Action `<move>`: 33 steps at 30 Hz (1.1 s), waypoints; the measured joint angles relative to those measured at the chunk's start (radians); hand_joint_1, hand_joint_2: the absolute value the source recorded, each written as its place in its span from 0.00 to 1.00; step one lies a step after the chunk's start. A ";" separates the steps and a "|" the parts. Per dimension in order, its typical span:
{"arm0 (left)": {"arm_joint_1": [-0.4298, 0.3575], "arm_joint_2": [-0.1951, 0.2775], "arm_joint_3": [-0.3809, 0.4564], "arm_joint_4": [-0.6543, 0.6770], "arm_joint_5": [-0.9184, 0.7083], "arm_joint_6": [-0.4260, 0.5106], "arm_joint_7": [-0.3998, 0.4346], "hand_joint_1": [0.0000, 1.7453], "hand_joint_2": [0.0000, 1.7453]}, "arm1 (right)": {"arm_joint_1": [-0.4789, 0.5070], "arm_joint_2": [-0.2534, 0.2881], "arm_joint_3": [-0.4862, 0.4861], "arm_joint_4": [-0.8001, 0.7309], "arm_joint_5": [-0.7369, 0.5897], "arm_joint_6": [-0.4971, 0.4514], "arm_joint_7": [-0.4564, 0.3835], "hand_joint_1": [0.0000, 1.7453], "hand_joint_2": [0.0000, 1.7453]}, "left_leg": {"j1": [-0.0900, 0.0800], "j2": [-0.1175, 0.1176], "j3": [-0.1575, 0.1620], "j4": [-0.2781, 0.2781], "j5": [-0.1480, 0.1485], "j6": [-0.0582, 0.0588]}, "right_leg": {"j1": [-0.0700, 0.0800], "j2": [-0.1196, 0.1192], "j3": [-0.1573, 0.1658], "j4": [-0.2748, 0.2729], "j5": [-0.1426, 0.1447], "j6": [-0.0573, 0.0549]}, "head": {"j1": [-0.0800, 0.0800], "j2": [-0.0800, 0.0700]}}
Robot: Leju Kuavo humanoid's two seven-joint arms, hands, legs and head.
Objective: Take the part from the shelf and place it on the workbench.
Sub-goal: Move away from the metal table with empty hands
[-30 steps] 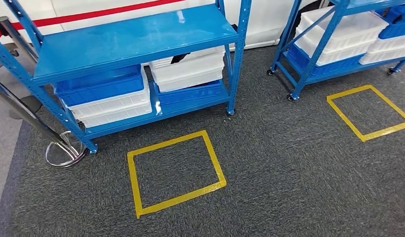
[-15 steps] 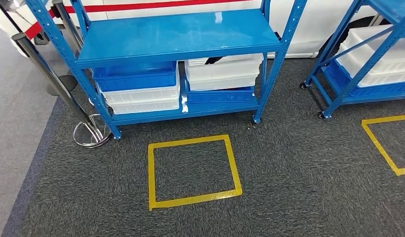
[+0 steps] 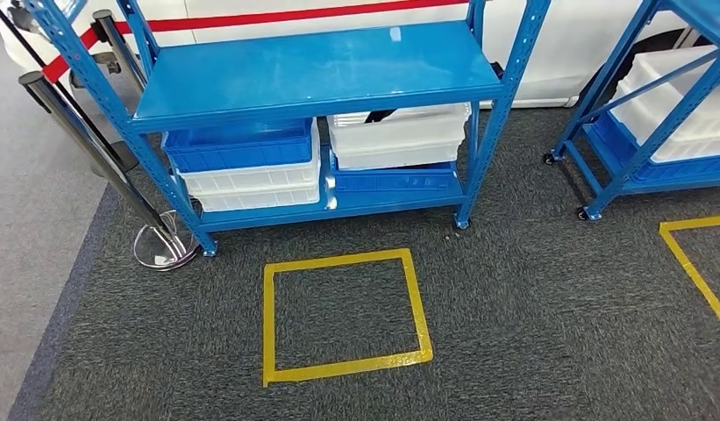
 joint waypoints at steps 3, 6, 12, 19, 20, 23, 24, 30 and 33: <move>0.001 -0.001 0.007 0.000 -0.009 -0.001 0.004 0.00 0.00 | -0.002 0.012 -0.014 -0.006 0.008 0.011 0.002 0.00 0.00 | -0.016 0.011 0.043 -0.080 -0.005 0.026 | -0.002 -0.005 0.023 -0.005 -0.016 0.019 | 0.003 0.000; 0.001 -0.001 0.010 -0.001 -0.015 -0.002 0.005 0.00 0.00 | -0.008 0.016 -0.018 -0.011 0.017 0.016 0.003 0.00 0.00 | -0.013 0.001 0.099 -0.124 -0.024 0.044 | -0.007 -0.007 0.010 0.071 0.024 0.038 | 0.002 0.000; -0.001 -0.006 0.023 -0.001 -0.018 -0.004 0.005 0.00 0.00 | -0.008 0.021 -0.033 -0.018 0.022 0.019 0.004 0.00 0.00 | -0.001 -0.016 0.209 -0.157 -0.087 0.048 | -0.014 0.010 -0.228 0.281 -0.093 0.059 | 0.014 0.000; -0.002 -0.010 0.027 -0.001 -0.020 -0.004 0.007 0.00 0.00 | 0.004 0.022 -0.046 -0.025 0.023 0.020 0.004 0.00 0.00 | -0.002 -0.027 0.333 -0.155 -0.180 0.007 | -0.015 0.011 -0.243 0.047 0.187 0.042 | 0.025 0.000; -0.005 -0.010 0.027 -0.001 -0.022 -0.004 0.007 0.00 0.00 | 0.001 0.023 -0.046 -0.026 0.023 0.020 0.004 0.00 0.00 | -0.001 -0.025 0.328 -0.122 -0.161 0.001 | -0.016 0.014 -0.226 0.042 0.177 0.035 | 0.023 0.000; -0.015 -0.011 0.027 -0.002 -0.027 -0.004 0.008 0.00 0.00 | -0.002 0.025 -0.051 -0.029 0.024 0.020 0.003 0.00 0.00 | 0.003 -0.016 0.220 0.077 -0.106 -0.012 | -0.021 0.014 -0.161 0.017 0.143 0.015 | 0.014 0.000; -0.015 -0.011 0.027 -0.002 -0.027 -0.004 0.008 0.00 0.00 | -0.003 0.025 -0.054 -0.030 0.025 0.020 0.003 0.00 0.00 | 0.004 -0.014 0.173 0.128 -0.130 -0.016 | -0.020 0.014 -0.138 0.010 0.127 0.011 | 0.010 0.000; 0.004 -0.012 0.030 -0.002 -0.030 -0.003 0.012 0.00 0.00 | 0.000 0.026 -0.066 -0.036 0.036 0.030 0.003 0.00 0.00 | 0.012 -0.004 0.008 0.038 -0.223 -0.017 | -0.019 0.021 -0.001 -0.007 0.025 0.018 | 0.000 0.000; 0.012 -0.012 0.033 -0.002 -0.032 -0.002 0.014 0.00 0.00 | -0.003 0.029 -0.070 -0.037 0.040 0.032 0.003 0.00 0.00 | 0.003 0.005 0.003 -0.061 0.008 0.001 | -0.017 0.025 0.056 -0.005 -0.028 0.036 | -0.003 0.000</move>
